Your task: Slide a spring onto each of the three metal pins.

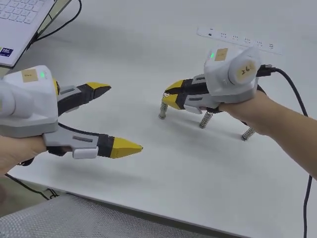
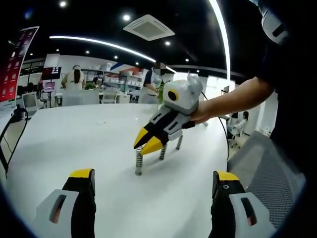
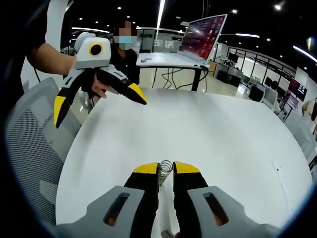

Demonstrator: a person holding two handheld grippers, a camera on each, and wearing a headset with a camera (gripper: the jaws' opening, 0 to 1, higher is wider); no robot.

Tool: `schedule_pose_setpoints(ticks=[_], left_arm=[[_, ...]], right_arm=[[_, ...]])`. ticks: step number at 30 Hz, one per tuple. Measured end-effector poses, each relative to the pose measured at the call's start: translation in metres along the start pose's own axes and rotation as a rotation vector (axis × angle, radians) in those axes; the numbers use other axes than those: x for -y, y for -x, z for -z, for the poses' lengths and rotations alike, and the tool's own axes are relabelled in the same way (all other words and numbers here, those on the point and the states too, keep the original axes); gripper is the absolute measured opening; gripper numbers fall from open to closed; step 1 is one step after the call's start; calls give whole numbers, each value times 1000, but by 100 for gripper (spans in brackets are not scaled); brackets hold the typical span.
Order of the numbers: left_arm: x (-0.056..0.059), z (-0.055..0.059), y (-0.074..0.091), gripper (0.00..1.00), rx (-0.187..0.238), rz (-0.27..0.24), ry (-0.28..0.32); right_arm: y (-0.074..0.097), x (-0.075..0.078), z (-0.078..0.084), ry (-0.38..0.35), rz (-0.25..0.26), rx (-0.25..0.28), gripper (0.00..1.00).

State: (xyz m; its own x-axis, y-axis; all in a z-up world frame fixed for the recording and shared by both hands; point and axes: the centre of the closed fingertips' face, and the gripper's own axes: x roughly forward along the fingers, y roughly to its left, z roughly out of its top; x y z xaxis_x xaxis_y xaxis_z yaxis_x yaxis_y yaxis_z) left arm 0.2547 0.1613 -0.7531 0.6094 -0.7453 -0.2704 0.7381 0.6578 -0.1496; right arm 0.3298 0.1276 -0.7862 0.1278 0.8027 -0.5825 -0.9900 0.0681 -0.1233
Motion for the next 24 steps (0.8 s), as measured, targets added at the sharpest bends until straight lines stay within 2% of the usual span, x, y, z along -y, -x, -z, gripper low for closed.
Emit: schedule_pose_setpoints(ticks=[18, 19, 24], left_arm=[[-1, 2, 1, 96, -2, -3, 3], [-1, 2, 1, 96, -2, -3, 2], [-2, 3, 0, 96, -2, -1, 3]], right_arm=[[-10, -7, 19, 27, -15, -67, 8], [-10, -6, 17, 9, -14, -52, 8], [-11, -5, 17, 6, -14, -50, 8]])
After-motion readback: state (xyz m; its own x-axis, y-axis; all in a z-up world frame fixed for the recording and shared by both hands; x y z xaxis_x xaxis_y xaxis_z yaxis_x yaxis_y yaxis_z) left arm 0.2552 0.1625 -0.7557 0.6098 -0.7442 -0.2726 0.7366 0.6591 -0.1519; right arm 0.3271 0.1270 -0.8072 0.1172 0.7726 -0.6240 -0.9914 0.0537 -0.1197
